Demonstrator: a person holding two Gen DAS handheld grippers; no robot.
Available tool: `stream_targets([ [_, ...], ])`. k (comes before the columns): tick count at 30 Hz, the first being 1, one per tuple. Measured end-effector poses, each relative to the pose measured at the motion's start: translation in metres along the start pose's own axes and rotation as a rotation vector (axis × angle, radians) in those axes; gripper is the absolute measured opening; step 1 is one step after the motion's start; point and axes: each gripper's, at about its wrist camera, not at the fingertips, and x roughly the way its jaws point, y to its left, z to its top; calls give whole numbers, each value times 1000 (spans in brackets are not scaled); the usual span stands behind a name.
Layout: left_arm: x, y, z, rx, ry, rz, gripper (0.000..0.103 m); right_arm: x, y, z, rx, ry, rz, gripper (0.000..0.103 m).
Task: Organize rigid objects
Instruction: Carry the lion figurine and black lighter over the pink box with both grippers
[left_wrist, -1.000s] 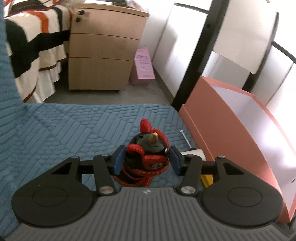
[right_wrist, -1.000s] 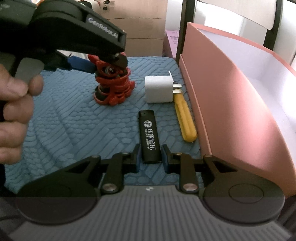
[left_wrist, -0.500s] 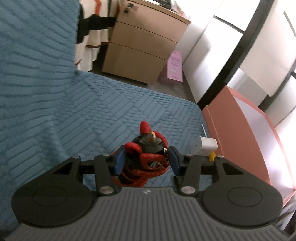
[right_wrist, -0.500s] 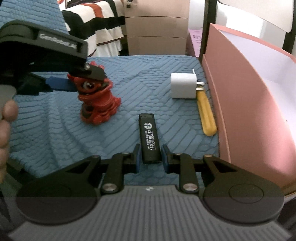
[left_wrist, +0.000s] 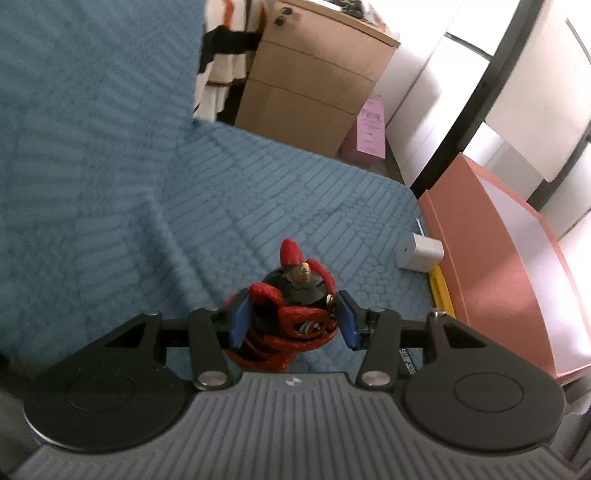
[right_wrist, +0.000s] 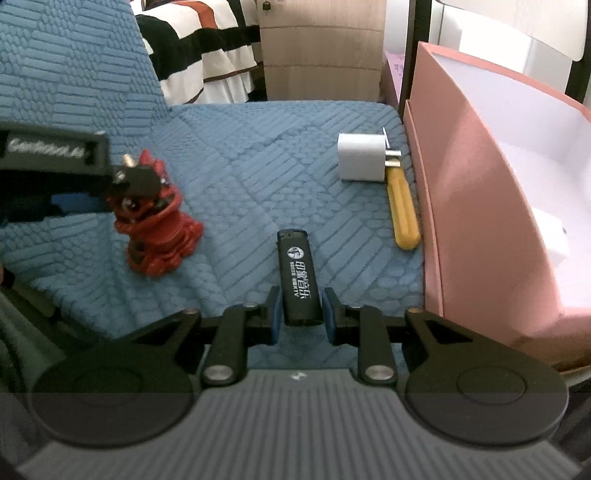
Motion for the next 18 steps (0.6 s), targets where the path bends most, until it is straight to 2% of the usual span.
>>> stream_targets([
  [5, -10, 3, -4, -8, -27, -35, 54, 2, -1, -2, 12, 19, 15, 27],
  [13, -5, 3, -3, -11, -11, -25, 58, 5, -1, 2, 21, 13, 45, 29],
  [15, -2, 4, -2, -10, 1, -16, 58, 7, -1, 4, 17, 5, 76, 31],
  [18, -1, 6, -2, -19, 6, -21, 60, 8, 4, 6, -23, -6, 28, 30],
])
